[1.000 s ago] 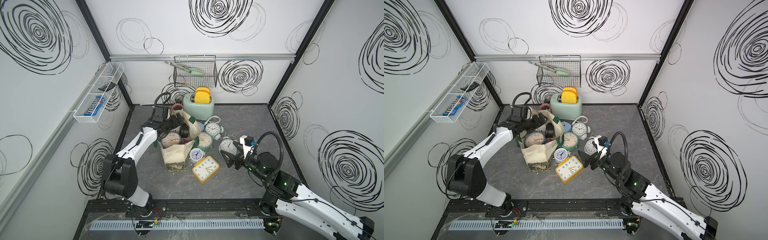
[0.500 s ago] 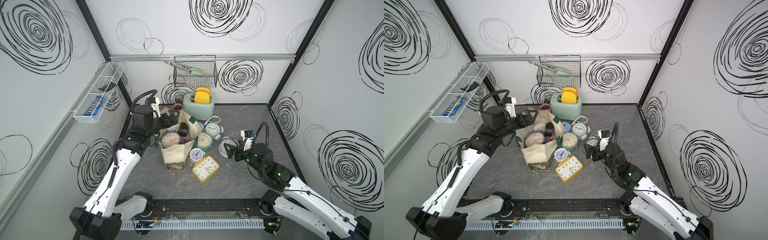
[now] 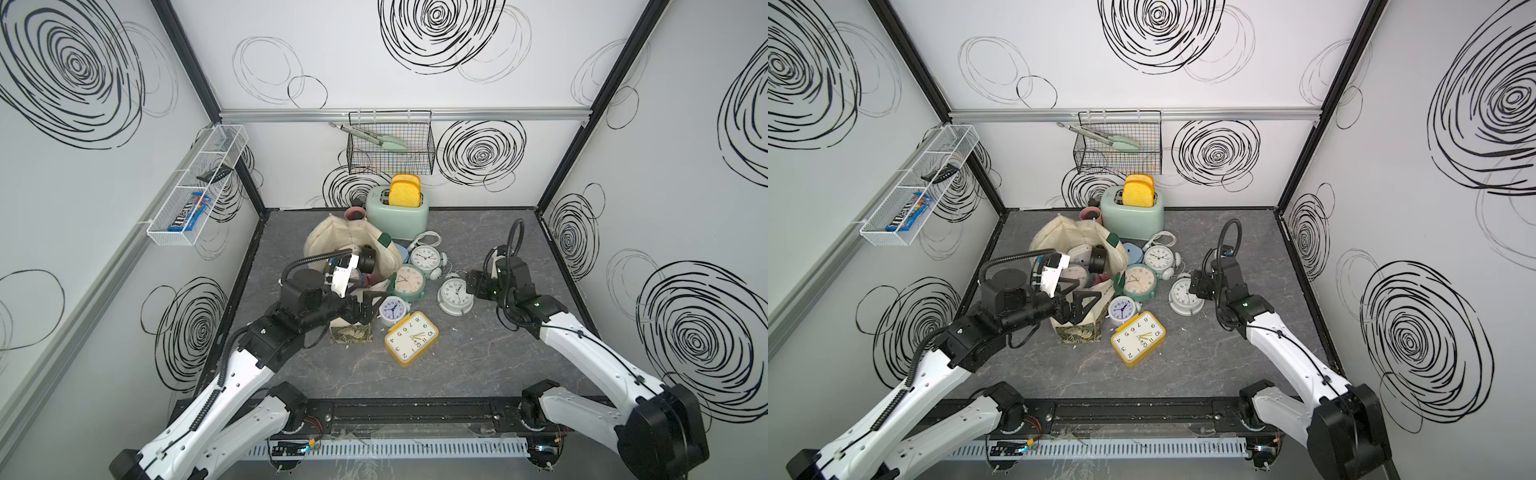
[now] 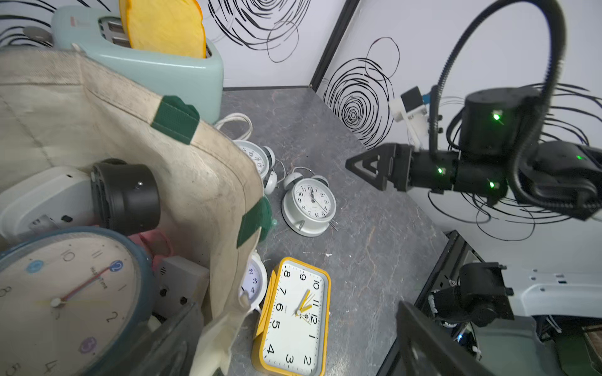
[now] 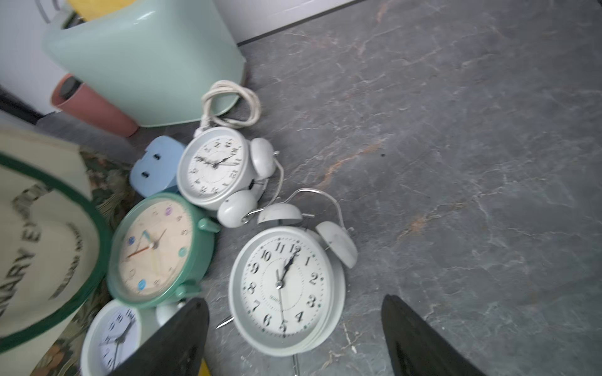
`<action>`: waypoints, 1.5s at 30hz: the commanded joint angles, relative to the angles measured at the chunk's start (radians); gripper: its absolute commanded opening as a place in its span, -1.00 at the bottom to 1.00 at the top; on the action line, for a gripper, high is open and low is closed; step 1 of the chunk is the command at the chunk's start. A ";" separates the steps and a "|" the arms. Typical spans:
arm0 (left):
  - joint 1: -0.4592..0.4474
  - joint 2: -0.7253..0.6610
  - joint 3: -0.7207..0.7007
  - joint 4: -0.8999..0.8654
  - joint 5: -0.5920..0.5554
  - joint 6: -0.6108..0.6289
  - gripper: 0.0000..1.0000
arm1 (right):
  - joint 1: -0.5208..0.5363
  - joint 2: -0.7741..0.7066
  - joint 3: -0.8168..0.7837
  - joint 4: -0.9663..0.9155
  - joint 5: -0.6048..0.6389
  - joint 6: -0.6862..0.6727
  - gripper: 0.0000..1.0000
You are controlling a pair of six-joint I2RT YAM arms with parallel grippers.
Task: Put the alarm clock into the canvas bag
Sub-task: Pick up the alarm from the center of the board.
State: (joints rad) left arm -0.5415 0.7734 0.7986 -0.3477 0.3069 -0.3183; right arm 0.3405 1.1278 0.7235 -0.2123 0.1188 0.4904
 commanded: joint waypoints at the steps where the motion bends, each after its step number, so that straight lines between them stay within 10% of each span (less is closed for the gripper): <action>1: -0.017 -0.046 -0.060 0.138 0.066 0.010 0.92 | -0.073 0.107 0.060 0.038 -0.106 -0.033 0.55; 16: -0.149 -0.140 -0.151 0.203 0.086 0.038 0.92 | -0.102 0.582 0.425 -0.230 -0.066 -0.209 0.17; 29: -0.172 -0.146 -0.150 0.197 0.061 0.045 0.92 | -0.101 0.724 0.492 -0.264 -0.070 -0.260 0.11; 45: -0.181 -0.152 -0.151 0.198 0.051 0.047 0.93 | -0.096 0.772 0.508 -0.250 -0.108 -0.330 -0.46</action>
State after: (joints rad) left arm -0.7155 0.6312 0.6479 -0.2028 0.3714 -0.2943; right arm 0.2401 1.8816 1.2224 -0.4347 0.0120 0.1951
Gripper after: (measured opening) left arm 0.962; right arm 0.290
